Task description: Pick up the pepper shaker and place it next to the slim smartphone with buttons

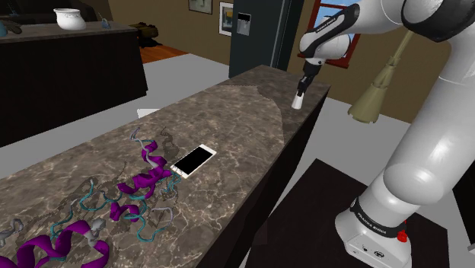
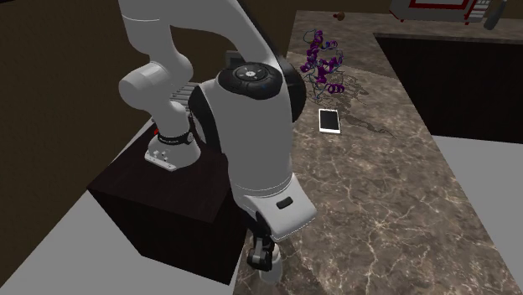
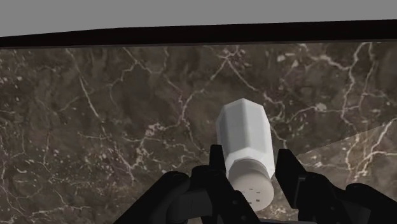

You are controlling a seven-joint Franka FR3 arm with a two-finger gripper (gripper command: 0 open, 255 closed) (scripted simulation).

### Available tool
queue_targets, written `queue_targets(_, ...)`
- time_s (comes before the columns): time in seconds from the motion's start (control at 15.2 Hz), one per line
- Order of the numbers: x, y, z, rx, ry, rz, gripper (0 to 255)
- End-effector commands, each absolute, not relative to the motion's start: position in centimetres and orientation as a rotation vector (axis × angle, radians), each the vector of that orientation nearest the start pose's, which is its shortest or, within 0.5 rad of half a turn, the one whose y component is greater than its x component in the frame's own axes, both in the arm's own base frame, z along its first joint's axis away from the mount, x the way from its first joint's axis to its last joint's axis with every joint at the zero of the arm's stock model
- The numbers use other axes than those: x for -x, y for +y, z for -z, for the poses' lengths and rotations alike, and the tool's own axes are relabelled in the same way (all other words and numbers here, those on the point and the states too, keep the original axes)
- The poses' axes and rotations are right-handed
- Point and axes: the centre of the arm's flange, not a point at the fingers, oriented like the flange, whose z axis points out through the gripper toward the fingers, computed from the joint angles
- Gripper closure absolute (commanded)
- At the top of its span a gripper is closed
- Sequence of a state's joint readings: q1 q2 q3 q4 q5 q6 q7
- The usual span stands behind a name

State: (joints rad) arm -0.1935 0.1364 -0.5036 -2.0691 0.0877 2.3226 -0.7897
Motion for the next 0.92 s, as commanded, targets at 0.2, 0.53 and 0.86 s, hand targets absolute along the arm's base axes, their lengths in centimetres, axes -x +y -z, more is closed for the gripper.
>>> queue_targets(0.2, -45.0, -36.7, -41.4, 3.226, -0.073, 0.164, 255)
queue_targets(0.53, -45.0, -36.7, -44.0, 3.226, -0.073, 0.164, 255)
queue_targets(0.86, -45.0, -36.7, -46.7, 3.226, -0.073, 0.164, 255)
